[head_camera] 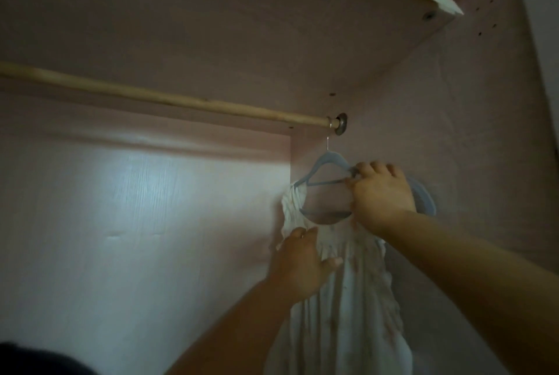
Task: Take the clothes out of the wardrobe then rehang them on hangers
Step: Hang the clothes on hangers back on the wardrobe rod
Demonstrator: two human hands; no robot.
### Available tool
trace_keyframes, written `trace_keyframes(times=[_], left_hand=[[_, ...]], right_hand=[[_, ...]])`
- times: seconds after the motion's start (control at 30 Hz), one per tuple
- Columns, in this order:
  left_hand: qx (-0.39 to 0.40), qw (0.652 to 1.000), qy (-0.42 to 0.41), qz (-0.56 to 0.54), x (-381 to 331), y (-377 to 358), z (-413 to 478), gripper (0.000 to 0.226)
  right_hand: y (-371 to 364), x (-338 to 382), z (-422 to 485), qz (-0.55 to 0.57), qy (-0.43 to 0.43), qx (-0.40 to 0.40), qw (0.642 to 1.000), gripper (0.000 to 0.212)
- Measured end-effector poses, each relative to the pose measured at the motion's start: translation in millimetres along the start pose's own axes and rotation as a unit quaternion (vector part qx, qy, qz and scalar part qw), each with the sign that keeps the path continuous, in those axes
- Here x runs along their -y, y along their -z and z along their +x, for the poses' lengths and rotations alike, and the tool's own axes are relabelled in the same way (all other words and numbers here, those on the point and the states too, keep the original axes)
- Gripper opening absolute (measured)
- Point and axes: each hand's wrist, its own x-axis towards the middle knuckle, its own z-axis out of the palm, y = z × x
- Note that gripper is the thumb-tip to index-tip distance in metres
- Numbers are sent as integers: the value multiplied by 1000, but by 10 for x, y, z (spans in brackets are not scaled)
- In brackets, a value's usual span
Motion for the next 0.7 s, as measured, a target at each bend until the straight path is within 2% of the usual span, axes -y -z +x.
trace_keyframes(times=[0.07,0.33,0.43,0.7], left_hand=[[13,1000,-2,25,-11,37,-206,75],[93,995,20,22,-257,191,-1317,66],[137,990,14,20,-379,170,-1785,72],[292,953,-28,76,-818,-107,-3359,72]], right_hand=[[66,35,-200,-3,16,14,1000,40],[477,347,-1468,68,26,128,989,39],[672,449,-2096,90,18,176,980,40],[1362,475,-4175,122,-48,340,931,44]])
